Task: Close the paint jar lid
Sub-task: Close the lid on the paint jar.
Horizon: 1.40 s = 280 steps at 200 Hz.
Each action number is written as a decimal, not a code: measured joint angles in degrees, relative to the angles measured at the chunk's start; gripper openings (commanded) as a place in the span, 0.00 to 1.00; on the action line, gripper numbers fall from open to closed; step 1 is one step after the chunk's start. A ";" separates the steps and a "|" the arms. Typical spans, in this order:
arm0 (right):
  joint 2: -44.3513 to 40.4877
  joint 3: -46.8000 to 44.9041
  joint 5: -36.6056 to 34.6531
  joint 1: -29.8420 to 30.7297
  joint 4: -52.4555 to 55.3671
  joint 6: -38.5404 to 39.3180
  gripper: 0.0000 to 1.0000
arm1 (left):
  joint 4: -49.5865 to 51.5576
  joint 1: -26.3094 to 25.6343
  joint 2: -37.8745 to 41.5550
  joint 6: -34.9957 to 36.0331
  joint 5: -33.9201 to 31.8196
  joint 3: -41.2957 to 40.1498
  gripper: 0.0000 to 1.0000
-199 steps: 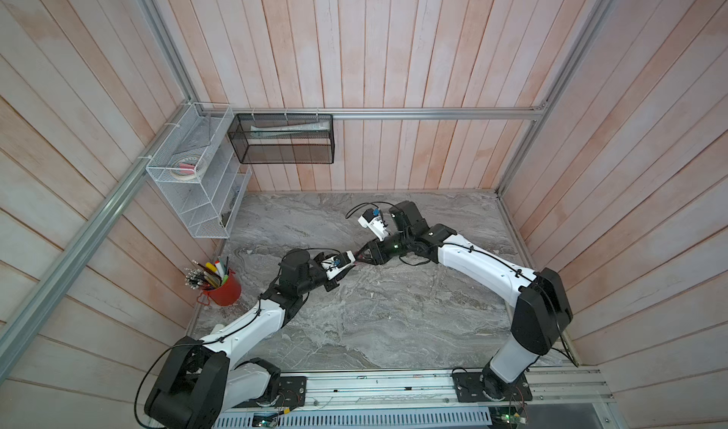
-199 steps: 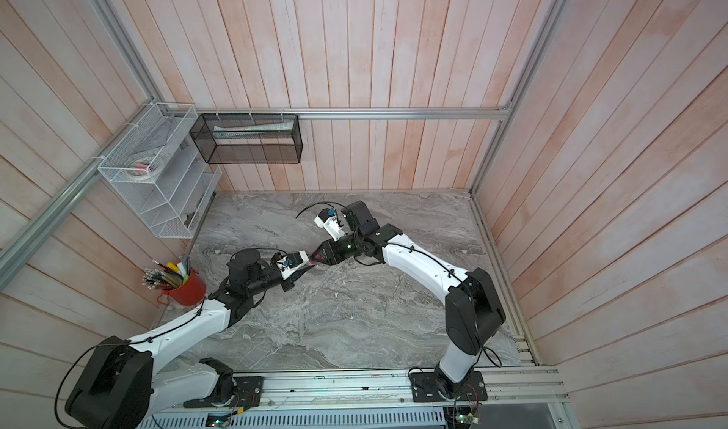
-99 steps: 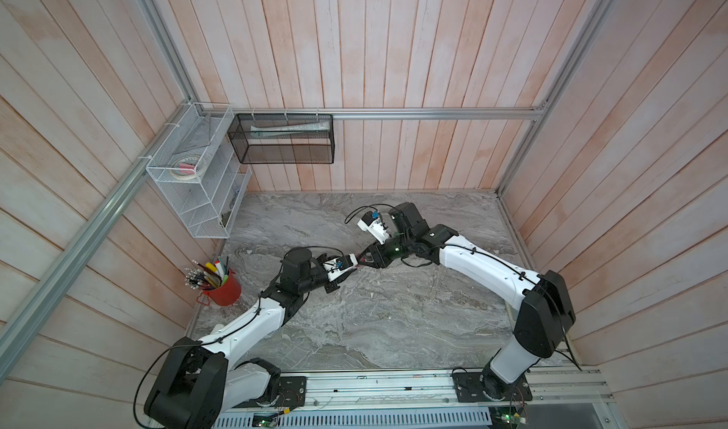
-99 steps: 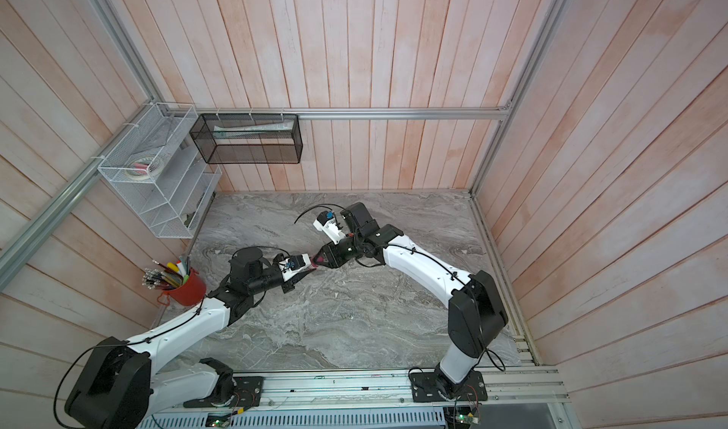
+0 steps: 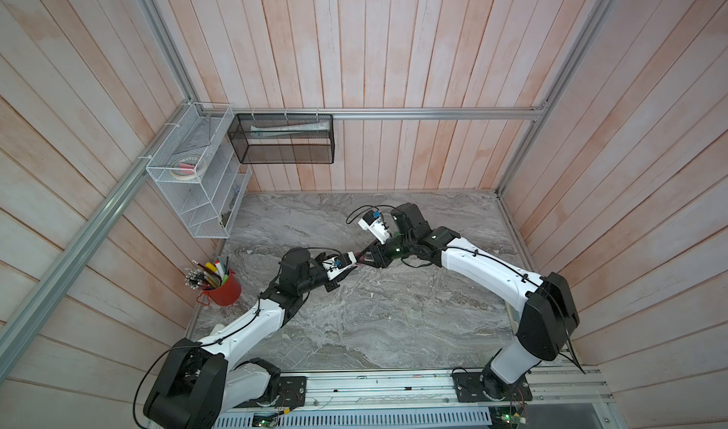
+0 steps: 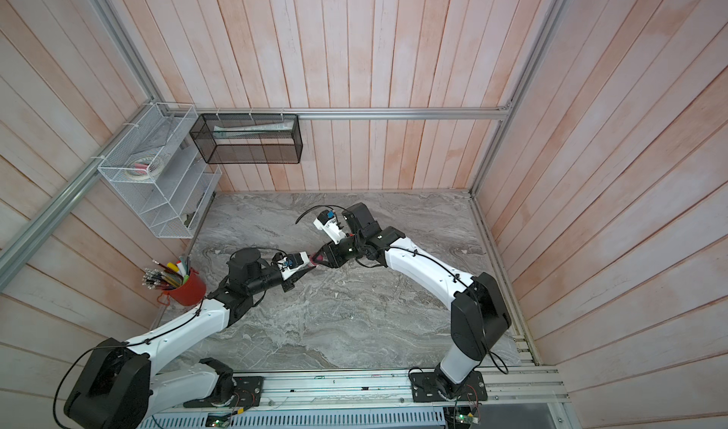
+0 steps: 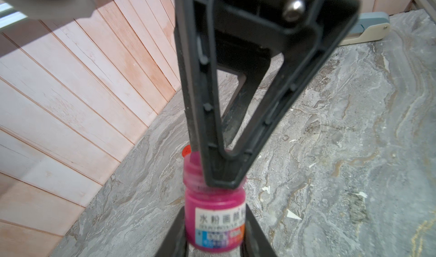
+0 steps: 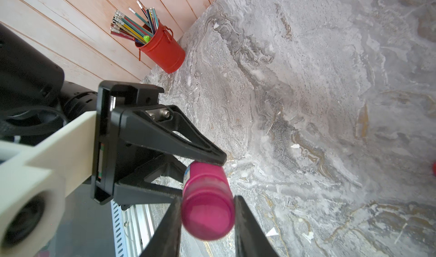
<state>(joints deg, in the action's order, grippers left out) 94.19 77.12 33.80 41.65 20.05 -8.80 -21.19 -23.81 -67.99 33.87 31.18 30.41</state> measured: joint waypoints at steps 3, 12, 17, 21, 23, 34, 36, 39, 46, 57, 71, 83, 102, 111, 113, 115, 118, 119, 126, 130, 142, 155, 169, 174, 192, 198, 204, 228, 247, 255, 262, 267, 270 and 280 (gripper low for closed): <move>-0.17 -0.24 0.00 0.00 -0.52 -0.07 0.24 | -0.63 0.15 0.11 -0.50 0.04 -0.26 0.33; -0.63 -0.85 0.02 0.11 -2.10 -0.31 0.24 | -2.43 0.59 0.33 -1.92 0.24 -0.90 0.33; -0.94 -1.31 -0.02 0.17 -3.23 -0.59 0.24 | -3.45 0.87 0.39 -2.67 0.42 -1.18 0.33; -1.14 -1.64 -0.02 0.22 -4.02 -0.72 0.24 | -4.26 1.11 0.44 -3.30 0.70 -1.40 0.33; -1.22 -1.79 0.00 0.22 -4.48 -0.87 0.24 | -4.63 1.25 0.46 -3.63 0.81 -1.46 0.33; -1.64 -2.45 0.17 0.26 -6.64 -1.38 0.24 | -6.60 1.97 0.46 -5.31 1.75 -1.84 0.33; -1.66 -2.54 0.22 0.26 -6.99 -1.60 0.24 | -6.97 2.12 0.46 -5.64 1.88 -1.92 0.33; -1.70 -2.58 0.37 0.26 -7.43 -1.66 0.24 | -7.63 2.34 0.46 -6.16 2.21 -2.05 0.33; -1.70 -2.62 0.68 0.31 -8.48 -1.99 0.24 | -8.87 2.82 0.48 -7.19 2.91 -2.27 0.33; -1.70 -2.67 1.09 0.39 -9.99 -2.40 0.24 | -10.58 3.56 0.48 -8.61 3.98 -2.49 0.33; -1.70 -2.97 1.95 0.44 -11.98 -3.10 0.24 | -12.81 4.37 0.48 -10.29 5.49 -2.97 0.33; -1.68 -3.30 2.89 0.42 -13.07 -3.43 0.24 | -14.01 5.03 0.48 -11.67 7.23 -3.34 0.33; -1.62 -3.32 4.70 0.28 -13.75 -3.54 0.24 | -14.91 5.92 0.46 -13.94 10.16 -3.41 0.33; -1.62 -3.30 5.31 0.20 -13.90 -3.45 0.24 | -15.50 6.25 0.35 -14.91 11.17 -3.43 0.33; -1.62 -3.28 5.40 0.17 -13.92 -3.45 0.24 | -15.67 6.27 0.33 -15.08 11.34 -3.43 0.33; -1.62 -3.23 5.51 0.17 -13.92 -3.41 0.24 | -15.76 6.34 0.26 -15.30 11.54 -3.43 0.33; -1.62 -3.19 5.60 0.15 -13.90 -3.39 0.24 | -15.98 6.43 0.20 -15.61 11.87 -3.43 0.33; -1.62 -3.19 5.60 0.15 -13.90 -3.39 0.24 | -16.02 6.43 0.17 -15.67 11.91 -3.43 0.33; -1.55 -3.10 5.84 0.15 -13.88 -3.32 0.24 | -16.22 6.56 0.09 -16.13 12.24 -3.43 0.33; -1.46 -2.99 5.97 0.15 -13.81 -3.21 0.24 | -16.22 6.58 0.09 -16.20 12.33 -3.43 0.33; -1.18 -2.71 6.16 0.15 -13.66 -3.15 0.24 | -16.09 6.69 0.11 -16.35 12.33 -3.43 0.33; -0.76 -2.36 6.43 0.15 -13.18 -3.02 0.24 | -15.54 6.73 0.11 -16.17 12.31 -3.43 0.33; 0.00 -1.77 6.82 0.15 -12.37 -2.67 0.24 | -14.56 6.88 0.11 -15.85 12.35 -3.43 0.33; 0.26 -1.60 6.86 0.15 -12.13 -2.47 0.24 | -14.14 6.93 0.11 -15.67 12.35 -3.43 0.33; 1.16 -0.98 6.95 0.26 -11.15 -1.84 0.24 | -12.52 7.06 0.11 -15.30 12.22 -3.43 0.33; 1.44 -0.92 6.95 0.28 -10.97 -1.81 0.24 | -12.04 7.06 0.11 -15.15 12.04 -3.43 0.33; 1.64 -0.90 6.95 0.28 -10.86 -1.86 0.23 | -11.58 7.06 0.11 -14.95 11.91 -3.43 0.33; 2.40 -0.90 6.80 0.37 -11.06 -2.58 0.22 | -9.99 7.02 0.11 -14.05 10.75 -3.43 0.33; 2.91 -0.98 6.16 0.48 -11.96 -4.72 0.22 | -9.20 6.69 0.20 -13.25 8.83 -3.43 0.33; 3.08 -1.11 5.68 0.55 -12.61 -6.14 0.21 | -9.05 6.38 0.28 -12.81 7.54 -3.43 0.33; 3.26 -1.27 5.11 0.59 -13.38 -7.72 0.21 | -8.98 6.08 0.39 -12.37 6.03 -3.50 0.33; 3.45 -1.38 4.79 0.66 -14.03 -9.05 0.21 | -9.01 5.84 0.50 -12.09 4.90 -3.61 0.33; 3.56 -1.42 4.61 0.68 -14.38 -9.90 0.21 | -9.05 5.66 0.61 -11.85 4.11 -3.76 0.33; 4.13 -1.49 4.04 0.87 -15.52 -12.74 0.21 | -9.18 5.22 0.98 -11.26 1.68 -4.26 0.33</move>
<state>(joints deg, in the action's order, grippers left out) 98.32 75.64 37.85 42.52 4.54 -21.54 -30.37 -18.59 -67.00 22.61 32.86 26.15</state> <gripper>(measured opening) 0.348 0.338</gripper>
